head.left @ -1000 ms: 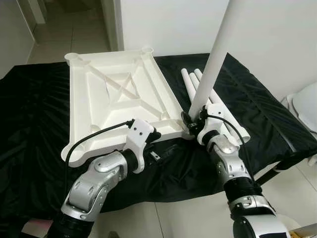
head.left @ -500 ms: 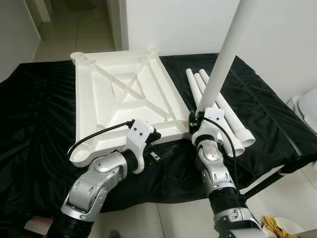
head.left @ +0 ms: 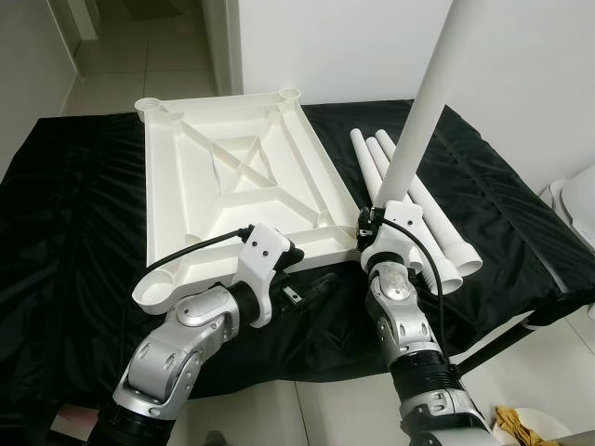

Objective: Building children table

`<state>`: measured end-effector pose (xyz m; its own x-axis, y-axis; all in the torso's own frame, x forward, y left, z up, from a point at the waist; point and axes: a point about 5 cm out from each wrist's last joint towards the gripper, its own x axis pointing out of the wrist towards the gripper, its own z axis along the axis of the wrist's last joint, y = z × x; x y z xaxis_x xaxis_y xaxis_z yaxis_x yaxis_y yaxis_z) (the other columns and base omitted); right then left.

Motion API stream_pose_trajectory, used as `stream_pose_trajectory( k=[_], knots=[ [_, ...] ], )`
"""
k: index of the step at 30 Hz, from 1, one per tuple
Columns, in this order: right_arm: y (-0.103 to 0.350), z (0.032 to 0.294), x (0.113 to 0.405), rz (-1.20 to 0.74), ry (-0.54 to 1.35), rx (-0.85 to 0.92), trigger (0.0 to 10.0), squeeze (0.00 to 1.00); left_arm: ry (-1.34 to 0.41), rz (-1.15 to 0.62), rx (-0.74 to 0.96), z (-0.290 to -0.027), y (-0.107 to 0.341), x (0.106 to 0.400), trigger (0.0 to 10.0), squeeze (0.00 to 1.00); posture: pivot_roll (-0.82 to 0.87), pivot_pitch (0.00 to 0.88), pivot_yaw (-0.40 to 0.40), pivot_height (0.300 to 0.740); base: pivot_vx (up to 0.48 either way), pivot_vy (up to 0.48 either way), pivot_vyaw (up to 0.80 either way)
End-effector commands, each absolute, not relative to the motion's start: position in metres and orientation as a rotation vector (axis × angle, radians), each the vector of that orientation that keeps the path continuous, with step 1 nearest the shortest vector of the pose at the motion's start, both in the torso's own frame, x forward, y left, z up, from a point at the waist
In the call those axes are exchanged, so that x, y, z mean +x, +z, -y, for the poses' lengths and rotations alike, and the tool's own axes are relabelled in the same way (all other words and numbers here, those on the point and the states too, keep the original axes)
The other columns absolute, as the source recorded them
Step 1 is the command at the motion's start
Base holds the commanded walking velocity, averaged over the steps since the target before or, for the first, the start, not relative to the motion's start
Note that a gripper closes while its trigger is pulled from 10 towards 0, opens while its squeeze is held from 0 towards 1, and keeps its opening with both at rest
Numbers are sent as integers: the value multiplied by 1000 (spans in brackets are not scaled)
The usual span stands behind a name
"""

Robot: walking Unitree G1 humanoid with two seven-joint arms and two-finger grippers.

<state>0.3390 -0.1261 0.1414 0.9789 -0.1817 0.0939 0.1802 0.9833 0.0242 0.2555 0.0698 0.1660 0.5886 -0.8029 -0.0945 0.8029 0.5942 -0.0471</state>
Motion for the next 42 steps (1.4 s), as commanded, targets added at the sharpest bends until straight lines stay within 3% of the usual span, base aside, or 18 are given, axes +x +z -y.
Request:
stream_pose_trajectory(
  k=[1, 2, 10, 15, 16, 18, 19, 31, 37, 38, 40, 41, 42],
  knots=[
    [136, 142, 336, 74, -258, -15, 10000, 0, -951, -122, -3, -67, 164, 253, 10000, 0, -31, 27, -31, 740, 0, 0, 0],
    [137, 142, 336, 81, -238, -8, 10000, 1000, -950, -122, -5, -67, 164, 253, 10000, 0, -31, 28, -33, 740, 0, 0, 0],
    [144, 145, 339, 120, -130, 50, 10000, 1000, -944, -120, -6, -68, 164, 253, 10000, 0, -30, 29, -35, 740, 0, 0, 0],
    [153, 142, 344, 145, 62, 72, 10000, 1000, -940, -119, -5, -69, 165, 254, 10000, 0, -31, 33, -31, 740, 0, 0, 0],
    [155, 143, 345, 143, 138, 71, 10000, 902, -938, -117, -4, -69, 165, 254, 10000, 0, -31, 34, -31, 740, 0, 0, 0],
    [156, 144, 346, 139, 182, 69, 10000, 902, -937, -116, -4, -69, 165, 255, 10000, 0, -31, 36, -30, 740, 0, 0, 0],
    [157, 146, 347, 133, 229, 60, 10000, 0, -935, -115, -3, -70, 166, 255, 10000, 0, -32, 38, -26, 740, 0, 0, 0],
    [155, 172, 352, 35, 609, -105, 10000, 0, -924, -108, 0, -72, 169, 258, 10000, 0, -27, 43, -14, 740, 0, 0, 0],
    [159, 180, 356, 22, 668, -133, 10000, 0, -923, -106, 1, -73, 169, 259, 10000, 0, -26, 43, -12, 740, 0, 0, 0],
    [161, 182, 359, 15, 681, -138, 4314, 0, -922, -106, 3, -73, 170, 259, 10000, 0, -23, 42, -11, 740, 0, 0, 0],
    [161, 184, 360, 12, 688, -138, 4314, 0, -922, -105, 3, -73, 170, 259, 10000, 0, -23, 42, -11, 740, 0, 0, 0],
    [161, 185, 361, 11, 688, -135, 1451, 0, -921, -105, 5, -74, 170, 259, 10000, 0, -23, 42, -12, 740, 0, 0, 0],
    [161, 185, 361, 11, 688, -135, 1451, 0, -921, -105, 5, -74, 170, 259, 10000, 0, -23, 42, -12, 740, 0, 0, 0]
  ],
)
